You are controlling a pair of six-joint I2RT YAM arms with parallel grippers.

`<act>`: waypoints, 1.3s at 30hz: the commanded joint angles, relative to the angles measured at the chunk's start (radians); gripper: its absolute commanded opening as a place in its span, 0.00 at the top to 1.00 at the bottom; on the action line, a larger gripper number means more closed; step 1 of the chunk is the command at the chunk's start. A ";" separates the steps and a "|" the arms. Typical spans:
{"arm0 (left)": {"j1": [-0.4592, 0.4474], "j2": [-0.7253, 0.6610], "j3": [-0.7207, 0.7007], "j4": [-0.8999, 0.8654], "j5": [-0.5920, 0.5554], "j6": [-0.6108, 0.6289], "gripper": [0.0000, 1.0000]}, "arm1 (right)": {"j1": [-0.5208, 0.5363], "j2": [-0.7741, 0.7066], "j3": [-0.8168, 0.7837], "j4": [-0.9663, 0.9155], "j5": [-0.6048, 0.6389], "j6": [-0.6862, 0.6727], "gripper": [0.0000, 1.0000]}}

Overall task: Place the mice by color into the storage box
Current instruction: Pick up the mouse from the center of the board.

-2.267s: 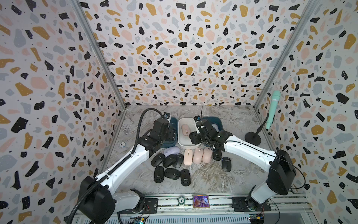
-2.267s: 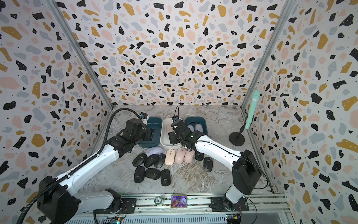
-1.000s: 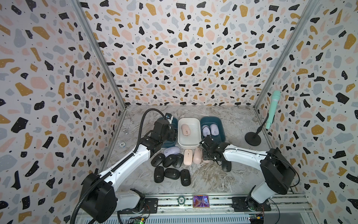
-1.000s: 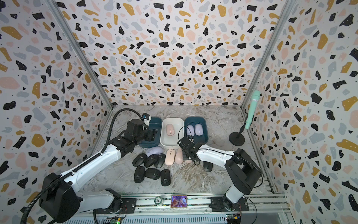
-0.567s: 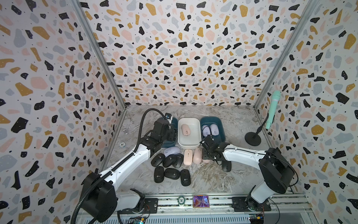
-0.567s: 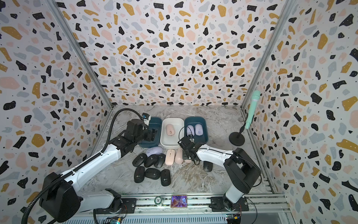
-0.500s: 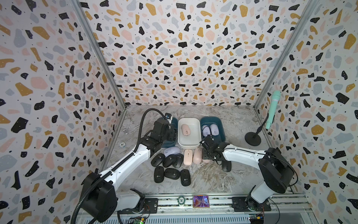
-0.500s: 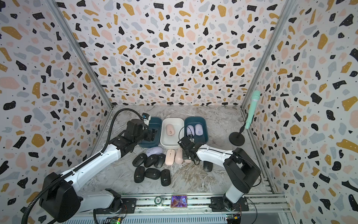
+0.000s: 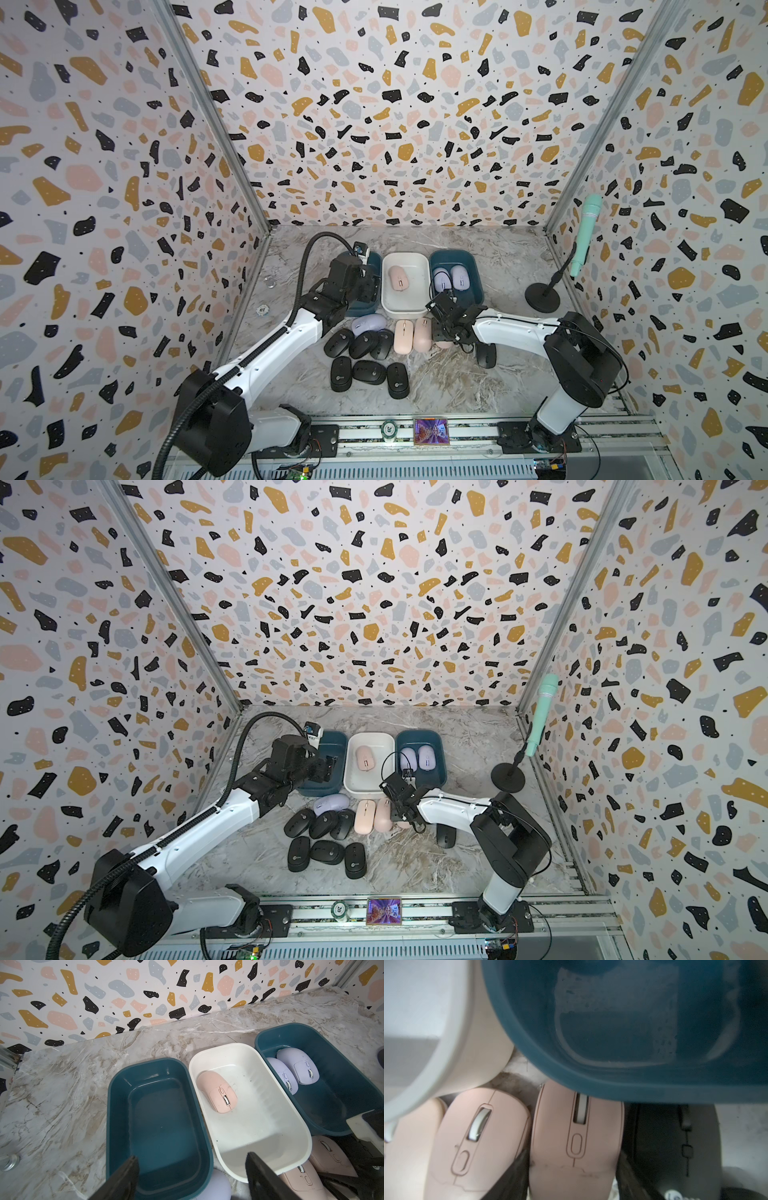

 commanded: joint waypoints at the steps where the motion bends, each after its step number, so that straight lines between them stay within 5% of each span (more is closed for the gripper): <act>1: 0.007 -0.008 0.015 0.017 0.000 0.013 0.20 | -0.004 0.039 -0.005 -0.036 -0.010 -0.009 0.36; 11: 0.009 -0.009 0.014 0.015 -0.004 0.013 0.20 | -0.005 0.061 0.000 -0.025 -0.012 -0.018 0.30; 21: 0.009 -0.012 0.014 0.015 -0.006 0.015 0.20 | -0.005 0.029 -0.017 -0.026 -0.034 -0.004 0.41; 39: 0.009 -0.011 0.009 0.016 -0.001 0.015 0.20 | 0.009 -0.102 -0.051 -0.073 -0.056 0.024 0.41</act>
